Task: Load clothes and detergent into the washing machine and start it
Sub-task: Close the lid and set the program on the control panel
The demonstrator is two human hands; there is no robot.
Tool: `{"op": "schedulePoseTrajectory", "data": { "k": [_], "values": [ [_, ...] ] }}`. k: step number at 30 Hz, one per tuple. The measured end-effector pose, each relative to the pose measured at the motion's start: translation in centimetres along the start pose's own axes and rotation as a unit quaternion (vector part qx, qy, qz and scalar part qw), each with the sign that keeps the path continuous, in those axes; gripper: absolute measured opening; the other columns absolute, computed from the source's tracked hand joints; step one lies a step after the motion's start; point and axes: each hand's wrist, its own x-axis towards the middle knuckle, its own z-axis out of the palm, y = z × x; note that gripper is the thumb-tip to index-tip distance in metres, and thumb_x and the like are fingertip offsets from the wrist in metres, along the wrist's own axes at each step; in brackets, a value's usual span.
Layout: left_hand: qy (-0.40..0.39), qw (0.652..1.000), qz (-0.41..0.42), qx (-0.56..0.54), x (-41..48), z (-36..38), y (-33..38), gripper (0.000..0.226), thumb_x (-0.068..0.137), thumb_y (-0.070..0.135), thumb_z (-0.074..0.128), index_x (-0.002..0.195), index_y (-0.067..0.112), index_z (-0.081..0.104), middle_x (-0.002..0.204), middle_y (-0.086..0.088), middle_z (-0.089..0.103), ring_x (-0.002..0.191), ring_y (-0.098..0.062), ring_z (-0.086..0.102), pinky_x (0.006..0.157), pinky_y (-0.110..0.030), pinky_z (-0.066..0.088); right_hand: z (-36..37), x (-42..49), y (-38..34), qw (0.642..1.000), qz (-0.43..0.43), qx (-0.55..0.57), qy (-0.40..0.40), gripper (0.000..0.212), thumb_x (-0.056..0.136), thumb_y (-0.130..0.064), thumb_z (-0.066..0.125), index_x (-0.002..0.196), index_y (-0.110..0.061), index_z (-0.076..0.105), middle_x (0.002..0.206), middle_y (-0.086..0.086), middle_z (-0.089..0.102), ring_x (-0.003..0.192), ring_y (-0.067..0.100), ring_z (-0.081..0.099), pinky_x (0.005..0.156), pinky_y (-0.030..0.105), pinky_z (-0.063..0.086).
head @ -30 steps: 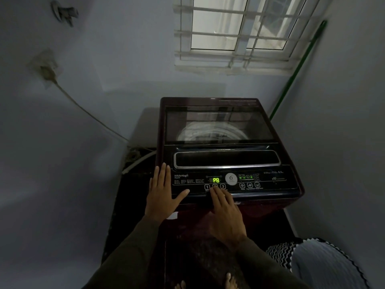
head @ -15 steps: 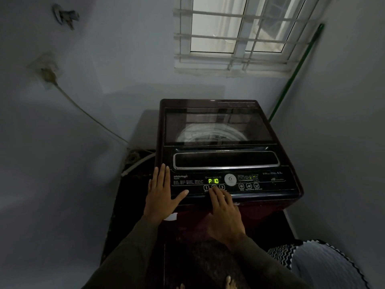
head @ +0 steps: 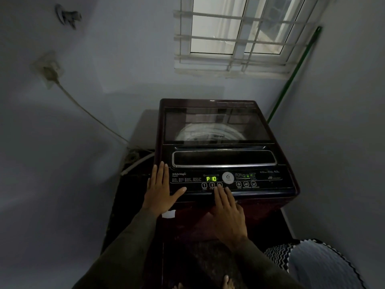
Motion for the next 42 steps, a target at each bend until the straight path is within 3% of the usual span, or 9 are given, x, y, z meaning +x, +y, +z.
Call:
{"op": "schedulePoseTrajectory", "data": {
  "k": [3,9,15,20,24,27,31,36,42],
  "values": [
    [0.0,1.0,0.002,0.005,0.0,0.0,-0.1,0.112,0.076,0.086,0.021,0.154,0.016,-0.021,0.157,0.005,-0.036,0.143,-0.015,-0.037,0.123,-0.049,-0.002,-0.4,-0.1,0.8,1.0,0.001,-0.012,-0.002,0.099,0.069,-0.036,0.075,0.152,-0.013,0.024,0.161,0.001,0.024,0.147,0.025,0.026,0.089,0.043,0.053],
    [0.001,1.0,0.004,0.004,0.0,0.1,-0.1,0.114,0.074,0.089,0.017,0.154,0.017,-0.021,0.158,0.005,-0.035,0.143,-0.015,-0.036,0.123,-0.05,-0.001,-1.2,0.4,1.1,1.0,-0.003,0.028,-0.006,0.082,0.091,-0.032,0.055,0.156,-0.019,0.007,0.164,-0.008,0.003,0.151,0.019,0.002,0.109,0.044,0.039],
    [0.008,1.0,0.006,0.001,0.1,0.4,-0.3,0.12,0.068,0.095,0.006,0.155,0.016,-0.018,0.159,0.004,-0.032,0.144,-0.016,-0.035,0.123,-0.05,0.0,-1.2,1.5,1.0,0.999,0.003,0.031,-0.015,0.078,0.088,-0.033,0.06,0.153,-0.019,0.02,0.161,-0.007,0.019,0.147,0.022,0.017,0.105,0.042,0.042],
    [0.012,1.0,0.006,0.002,0.2,0.3,-0.2,0.114,0.075,0.088,0.019,0.155,0.016,-0.018,0.158,0.005,-0.033,0.144,-0.016,-0.034,0.123,-0.05,0.0,-0.4,1.5,1.4,1.0,-0.011,-0.01,-0.006,0.092,0.065,-0.035,0.082,0.143,-0.013,0.038,0.149,0.001,0.044,0.132,0.029,0.047,0.082,0.043,0.057],
    [0.011,1.0,0.003,-0.002,0.1,0.3,-0.2,0.114,0.075,0.088,0.02,0.155,0.016,-0.018,0.159,0.005,-0.033,0.144,-0.016,-0.035,0.123,-0.049,-0.001,0.0,1.5,1.7,1.0,-0.022,-0.017,0.008,0.103,0.057,-0.041,0.087,0.142,-0.012,0.035,0.146,0.004,0.049,0.128,0.031,0.053,0.074,0.043,0.06],
    [0.013,1.0,0.005,-0.007,0.0,0.4,-0.2,0.116,0.074,0.09,0.017,0.155,0.016,-0.019,0.159,0.005,-0.033,0.144,-0.015,-0.035,0.123,-0.049,-0.002,0.2,1.4,1.7,1.0,-0.016,-0.021,-0.002,0.099,0.065,-0.039,0.083,0.145,-0.012,0.031,0.151,0.005,0.043,0.133,0.032,0.047,0.081,0.044,0.058],
    [0.015,1.0,0.006,-0.008,0.1,0.4,-0.3,0.117,0.072,0.091,0.016,0.155,0.016,-0.018,0.159,0.005,-0.032,0.144,-0.015,-0.035,0.123,-0.048,-0.002,0.7,1.3,1.8,0.998,-0.03,-0.041,-0.027,0.074,0.084,-0.035,0.066,0.148,-0.016,0.034,0.163,0.002,0.016,0.148,0.032,0.02,0.101,0.048,0.045],
    [0.015,1.0,0.004,-0.004,0.1,0.4,-0.3,0.117,0.072,0.091,0.016,0.155,0.016,-0.018,0.159,0.005,-0.033,0.144,-0.015,-0.035,0.123,-0.048,-0.002,0.9,1.4,1.7,0.999,-0.013,-0.027,-0.028,0.086,0.083,-0.036,0.066,0.153,-0.016,0.02,0.163,0.0,0.013,0.148,0.03,0.018,0.101,0.049,0.046],
    [0.023,1.0,0.009,-0.002,0.2,0.5,-0.4,0.123,0.066,0.097,0.004,0.155,0.015,-0.017,0.161,0.003,-0.029,0.145,-0.016,-0.034,0.123,-0.05,0.0,1.1,1.5,1.8,0.998,-0.033,-0.043,-0.036,0.067,0.085,-0.037,0.065,0.144,-0.019,0.04,0.164,0.002,0.008,0.149,0.032,0.013,0.103,0.05,0.045]
  ]
}}
